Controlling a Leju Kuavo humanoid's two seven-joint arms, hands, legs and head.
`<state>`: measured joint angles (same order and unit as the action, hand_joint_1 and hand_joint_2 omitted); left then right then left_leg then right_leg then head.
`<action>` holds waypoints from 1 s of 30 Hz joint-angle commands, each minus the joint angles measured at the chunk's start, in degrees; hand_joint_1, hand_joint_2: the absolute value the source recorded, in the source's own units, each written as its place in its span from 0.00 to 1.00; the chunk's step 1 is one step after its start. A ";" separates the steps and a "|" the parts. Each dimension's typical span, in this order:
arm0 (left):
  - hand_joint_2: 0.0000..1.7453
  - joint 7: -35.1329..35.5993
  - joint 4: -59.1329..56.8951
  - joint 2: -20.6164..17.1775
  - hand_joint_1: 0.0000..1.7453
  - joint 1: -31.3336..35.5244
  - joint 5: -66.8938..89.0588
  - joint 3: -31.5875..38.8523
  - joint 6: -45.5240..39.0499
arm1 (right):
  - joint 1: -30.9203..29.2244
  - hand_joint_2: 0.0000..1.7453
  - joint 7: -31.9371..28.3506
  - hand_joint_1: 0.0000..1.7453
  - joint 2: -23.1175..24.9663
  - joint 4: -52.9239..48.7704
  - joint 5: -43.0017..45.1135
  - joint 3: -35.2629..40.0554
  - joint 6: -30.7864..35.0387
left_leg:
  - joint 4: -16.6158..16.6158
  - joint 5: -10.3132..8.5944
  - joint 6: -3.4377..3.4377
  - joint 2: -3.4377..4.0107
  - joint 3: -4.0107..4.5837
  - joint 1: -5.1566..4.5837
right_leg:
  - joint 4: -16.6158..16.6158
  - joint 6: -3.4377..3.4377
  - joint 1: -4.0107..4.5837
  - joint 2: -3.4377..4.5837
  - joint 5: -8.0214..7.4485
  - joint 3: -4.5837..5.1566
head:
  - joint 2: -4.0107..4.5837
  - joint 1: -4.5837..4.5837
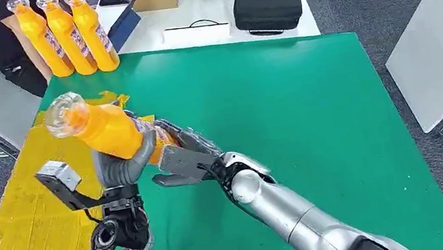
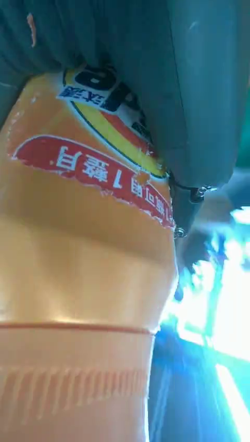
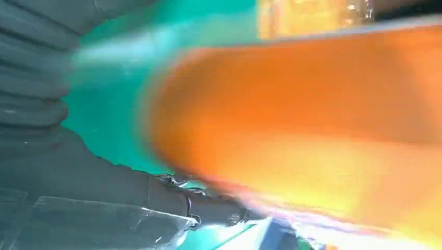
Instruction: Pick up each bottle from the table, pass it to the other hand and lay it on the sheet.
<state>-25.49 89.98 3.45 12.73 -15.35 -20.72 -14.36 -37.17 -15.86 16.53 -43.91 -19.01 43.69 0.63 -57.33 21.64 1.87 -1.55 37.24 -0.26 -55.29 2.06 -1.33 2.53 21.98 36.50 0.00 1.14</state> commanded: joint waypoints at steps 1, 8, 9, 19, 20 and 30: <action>1.00 1.02 5.72 -2.98 1.00 -2.50 13.54 14.15 -2.78 | 3.32 0.00 -0.05 0.00 -5.52 -7.21 -4.84 -5.39 -1.50 | 0.01 0.08 -0.10 0.13 -0.17 0.04 | 0.03 -0.10 0.08 -0.08 0.04 -0.15 | 0.00 0.06; 1.00 6.34 -3.00 -6.14 1.00 -6.25 47.59 27.26 -11.26 | 13.05 0.00 1.54 0.00 -7.15 -26.74 -9.05 -13.21 -8.31 | 0.10 0.13 -0.14 0.17 -0.37 0.01 | 0.05 -0.15 0.06 -0.11 0.12 -0.30 | 0.00 0.00; 1.00 8.23 -5.02 -7.31 1.00 -6.68 55.34 27.98 -12.93 | 13.84 0.00 1.62 0.00 -7.26 -28.21 -9.44 -13.55 -8.69 | 0.08 0.18 -0.16 0.20 -0.43 0.03 | 0.04 -0.17 0.09 -0.12 0.15 -0.36 | 0.00 0.00; 1.00 22.61 -20.08 -11.12 1.00 -6.21 89.42 26.90 -11.68 | 15.12 0.00 1.36 0.00 -7.64 -32.63 -8.15 -14.35 -11.44 | 0.05 0.12 -0.17 0.09 -0.19 0.03 | 0.02 -0.16 0.05 -0.12 0.11 -0.09 | 0.00 0.00; 1.00 23.60 -22.70 -11.49 1.00 -5.87 92.08 26.24 -11.25 | 15.04 0.00 1.27 0.00 -7.61 -33.00 -7.99 -14.50 -11.46 | 0.09 0.07 -0.15 0.08 -0.14 0.00 | 0.04 -0.15 0.02 -0.07 0.06 -0.01 | 0.00 0.00; 1.00 21.97 -36.03 -12.22 1.00 -6.94 95.69 22.99 -12.83 | 15.06 0.00 -0.03 0.00 -8.14 -33.33 -6.09 -15.86 -11.73 | 0.11 0.09 -0.14 0.10 -0.22 -0.03 | 0.05 -0.13 0.00 -0.06 0.08 -0.09 | 0.00 0.00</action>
<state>-1.77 65.69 -7.32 5.07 80.26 5.75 -26.43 -21.04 -15.17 10.23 -77.66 -26.03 29.31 -10.80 -57.30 21.69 1.79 -1.45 37.25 -0.25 -55.29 1.99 -1.33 2.65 21.98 36.62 0.00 1.14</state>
